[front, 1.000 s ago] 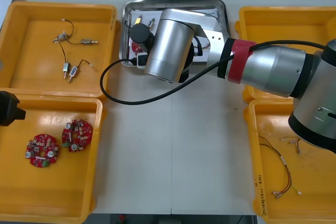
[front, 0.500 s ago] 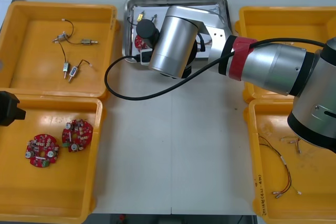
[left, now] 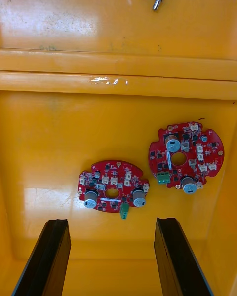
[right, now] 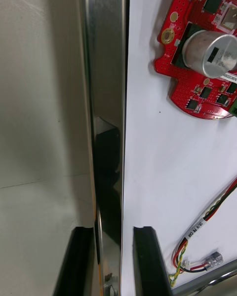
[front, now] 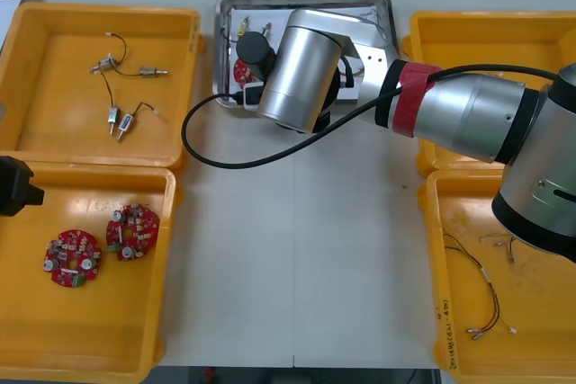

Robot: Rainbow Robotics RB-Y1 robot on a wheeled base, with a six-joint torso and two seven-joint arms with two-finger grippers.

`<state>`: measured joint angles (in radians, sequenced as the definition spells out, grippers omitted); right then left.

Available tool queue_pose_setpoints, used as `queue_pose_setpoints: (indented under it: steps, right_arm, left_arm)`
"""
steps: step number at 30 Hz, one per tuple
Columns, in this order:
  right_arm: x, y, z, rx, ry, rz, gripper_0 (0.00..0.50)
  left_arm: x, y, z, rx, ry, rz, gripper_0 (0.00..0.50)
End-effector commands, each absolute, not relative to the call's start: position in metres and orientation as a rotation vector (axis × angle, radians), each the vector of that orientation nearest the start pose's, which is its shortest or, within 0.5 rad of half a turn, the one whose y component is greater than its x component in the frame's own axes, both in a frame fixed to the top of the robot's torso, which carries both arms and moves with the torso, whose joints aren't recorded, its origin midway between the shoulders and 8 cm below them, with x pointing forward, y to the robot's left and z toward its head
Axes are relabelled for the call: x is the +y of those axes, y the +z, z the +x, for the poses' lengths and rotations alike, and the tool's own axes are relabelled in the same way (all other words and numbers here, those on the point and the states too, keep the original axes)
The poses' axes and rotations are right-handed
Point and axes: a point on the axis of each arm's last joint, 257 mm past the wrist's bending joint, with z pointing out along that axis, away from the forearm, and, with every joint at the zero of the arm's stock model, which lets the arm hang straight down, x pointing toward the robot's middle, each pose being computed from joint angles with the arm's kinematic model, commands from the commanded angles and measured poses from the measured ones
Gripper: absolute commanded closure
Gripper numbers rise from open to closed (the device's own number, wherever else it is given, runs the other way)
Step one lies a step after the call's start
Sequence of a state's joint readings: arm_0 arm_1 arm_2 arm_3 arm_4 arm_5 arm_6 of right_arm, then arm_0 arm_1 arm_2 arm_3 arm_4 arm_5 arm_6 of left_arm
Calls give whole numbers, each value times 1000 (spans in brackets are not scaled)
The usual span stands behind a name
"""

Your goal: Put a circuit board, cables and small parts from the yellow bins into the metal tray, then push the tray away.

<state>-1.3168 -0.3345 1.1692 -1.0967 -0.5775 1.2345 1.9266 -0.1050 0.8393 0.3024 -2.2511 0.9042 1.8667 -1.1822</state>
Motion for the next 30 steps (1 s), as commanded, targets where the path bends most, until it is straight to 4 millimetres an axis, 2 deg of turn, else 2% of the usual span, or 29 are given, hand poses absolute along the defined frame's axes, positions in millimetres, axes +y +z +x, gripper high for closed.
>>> queue_pose_setpoints:
  steps: [1,7,13,19,23,25,30]
  right_arm:
    - [-5,-163,612,1723,-851,-1789,0]
    - [-5,-159,607,1740,-850,-1790,0]
    - [-4,-150,590,1790,-840,-1795,0]
    - [-6,-143,554,1899,-766,-1796,0]
    - [-11,-139,539,1945,-737,-1790,0]
    - [-17,-136,524,1995,-708,-1781,0]
    - [-38,-127,503,2069,-751,-1765,0]
  left_arm:
    - [382,-141,366,2621,104,70,0]
    - [382,-141,366,2621,104,70,0]
    - [382,-141,366,2621,104,70,0]
    - [382,-141,366,2621,104,70,0]
    - [382,-141,366,2621,104,70,0]
    - [382,-141,366,2621,104,70,0]
    - [382,-141,366,2621,104,70,0]
